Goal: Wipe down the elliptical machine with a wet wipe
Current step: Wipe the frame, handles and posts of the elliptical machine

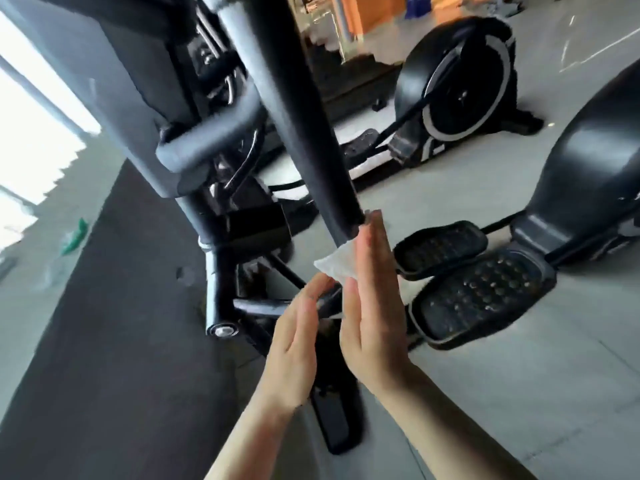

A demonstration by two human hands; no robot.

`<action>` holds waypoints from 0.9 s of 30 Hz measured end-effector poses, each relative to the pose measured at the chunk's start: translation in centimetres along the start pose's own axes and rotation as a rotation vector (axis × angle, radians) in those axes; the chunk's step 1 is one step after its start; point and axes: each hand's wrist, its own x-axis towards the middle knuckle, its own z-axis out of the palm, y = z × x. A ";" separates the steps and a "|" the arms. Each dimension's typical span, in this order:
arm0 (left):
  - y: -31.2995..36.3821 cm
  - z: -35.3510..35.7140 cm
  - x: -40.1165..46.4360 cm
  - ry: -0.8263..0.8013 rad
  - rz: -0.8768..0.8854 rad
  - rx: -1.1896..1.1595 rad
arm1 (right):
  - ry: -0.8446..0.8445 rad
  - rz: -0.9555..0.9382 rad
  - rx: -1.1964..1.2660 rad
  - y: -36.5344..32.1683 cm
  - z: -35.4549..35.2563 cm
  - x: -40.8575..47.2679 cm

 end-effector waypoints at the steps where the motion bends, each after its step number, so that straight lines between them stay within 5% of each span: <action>1: -0.2 0.0 0.1 -0.025 -0.016 0.011 | 0.019 0.017 0.015 0.4 0.2 -0.6; 6: -1.4 -0.4 0.8 -0.044 -0.161 0.055 | 0.115 0.151 0.047 0.7 1.7 -3.8; 12: -3.7 -0.7 0.7 -0.121 -0.140 0.220 | 0.243 0.249 0.049 1.6 3.7 -6.8; 20: -6.2 -2.1 0.2 -0.246 -0.090 0.477 | 0.474 0.492 0.349 1.8 6.8 -9.0; 27: -6.7 -3.0 0.4 -0.292 0.036 0.532 | 0.158 0.761 0.655 2.2 11.1 -14.2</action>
